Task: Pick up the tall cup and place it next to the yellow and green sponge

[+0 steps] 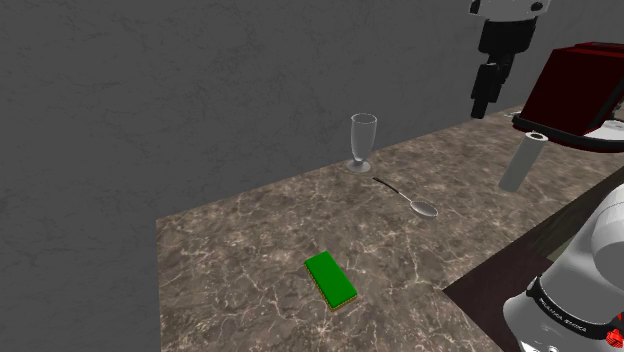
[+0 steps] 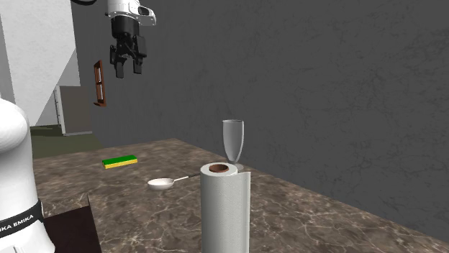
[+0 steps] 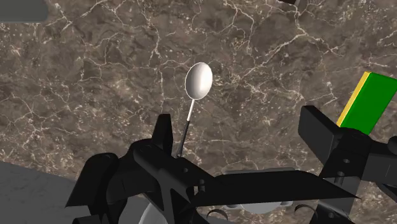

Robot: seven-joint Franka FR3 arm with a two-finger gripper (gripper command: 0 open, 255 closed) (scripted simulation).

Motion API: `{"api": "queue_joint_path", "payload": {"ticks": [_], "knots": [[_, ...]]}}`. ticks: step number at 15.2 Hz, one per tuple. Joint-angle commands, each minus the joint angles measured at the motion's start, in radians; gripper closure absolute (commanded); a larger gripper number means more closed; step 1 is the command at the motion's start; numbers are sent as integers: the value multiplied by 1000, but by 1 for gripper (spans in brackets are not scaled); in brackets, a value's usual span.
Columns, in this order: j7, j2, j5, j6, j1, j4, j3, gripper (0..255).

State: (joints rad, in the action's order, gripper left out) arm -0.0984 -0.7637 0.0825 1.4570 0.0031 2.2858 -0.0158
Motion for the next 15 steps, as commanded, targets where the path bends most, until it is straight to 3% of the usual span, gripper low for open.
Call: {"api": "queue_joint_path", "payload": {"ticks": [1, 15], "knots": [[0, 0, 0, 0, 0, 0, 0, 0], [-28, 492, -8, 302, -20, -204, 61, 0]]}}
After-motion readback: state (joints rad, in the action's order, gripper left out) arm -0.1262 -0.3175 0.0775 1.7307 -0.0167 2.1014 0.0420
